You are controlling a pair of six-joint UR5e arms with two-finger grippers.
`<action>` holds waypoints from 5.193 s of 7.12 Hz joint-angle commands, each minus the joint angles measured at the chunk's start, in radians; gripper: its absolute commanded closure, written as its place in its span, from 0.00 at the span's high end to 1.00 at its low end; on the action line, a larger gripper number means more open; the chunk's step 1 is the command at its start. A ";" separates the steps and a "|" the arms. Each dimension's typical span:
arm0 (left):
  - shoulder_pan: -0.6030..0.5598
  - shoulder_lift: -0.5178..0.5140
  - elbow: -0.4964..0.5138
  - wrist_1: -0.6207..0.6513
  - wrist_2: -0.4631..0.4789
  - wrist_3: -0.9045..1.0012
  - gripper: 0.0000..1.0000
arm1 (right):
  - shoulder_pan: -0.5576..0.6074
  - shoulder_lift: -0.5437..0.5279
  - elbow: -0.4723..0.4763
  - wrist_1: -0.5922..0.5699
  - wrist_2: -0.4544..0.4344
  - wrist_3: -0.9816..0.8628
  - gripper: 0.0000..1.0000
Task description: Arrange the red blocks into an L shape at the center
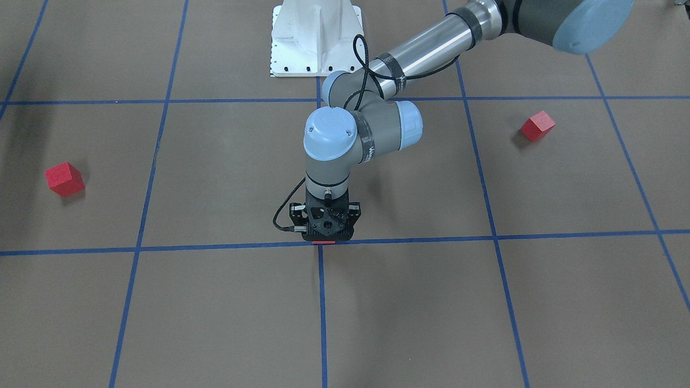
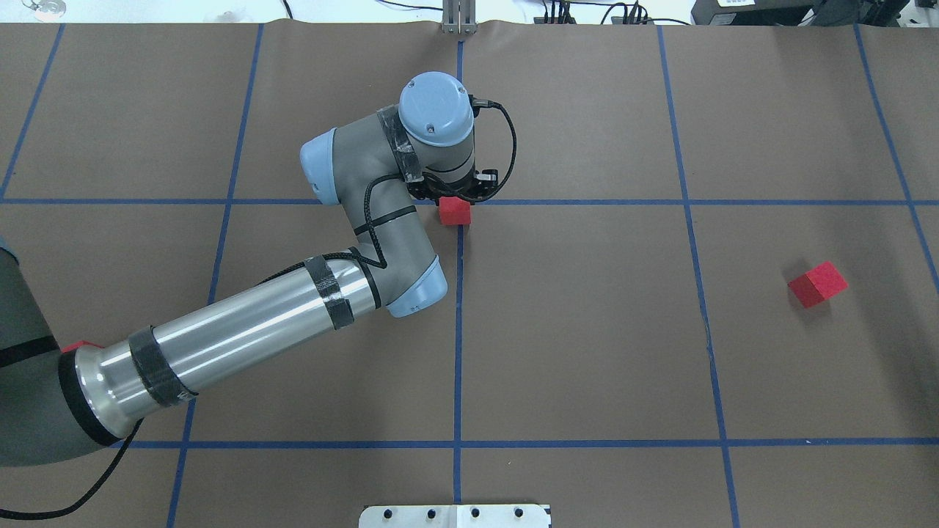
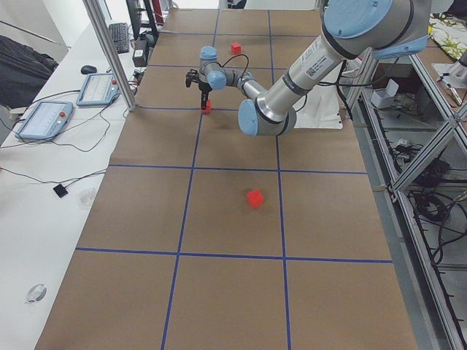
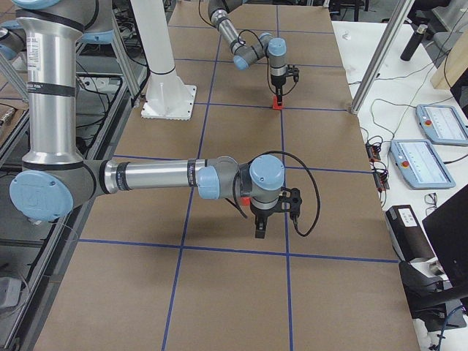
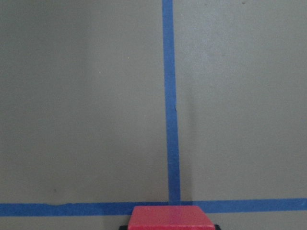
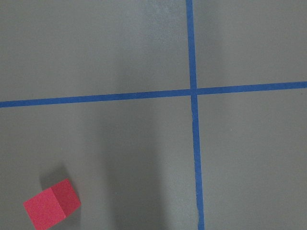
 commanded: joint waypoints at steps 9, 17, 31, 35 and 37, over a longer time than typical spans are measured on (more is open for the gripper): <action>-0.065 -0.001 -0.035 -0.045 -0.011 -0.040 0.99 | -0.035 0.101 0.017 -0.001 0.049 0.076 0.99; -0.289 0.429 -0.477 0.002 -0.139 0.025 0.99 | -0.419 0.045 0.069 0.255 -0.133 0.135 0.99; -0.303 0.505 -0.504 -0.010 -0.121 0.154 0.99 | -0.584 -0.023 -0.043 0.488 -0.181 0.195 0.00; -0.315 0.540 -0.503 -0.041 -0.130 0.157 0.99 | -0.600 0.301 0.070 0.125 -0.143 0.468 0.00; -0.314 0.573 -0.504 -0.060 -0.124 0.154 1.00 | -0.756 0.473 0.054 0.054 -0.228 0.588 0.00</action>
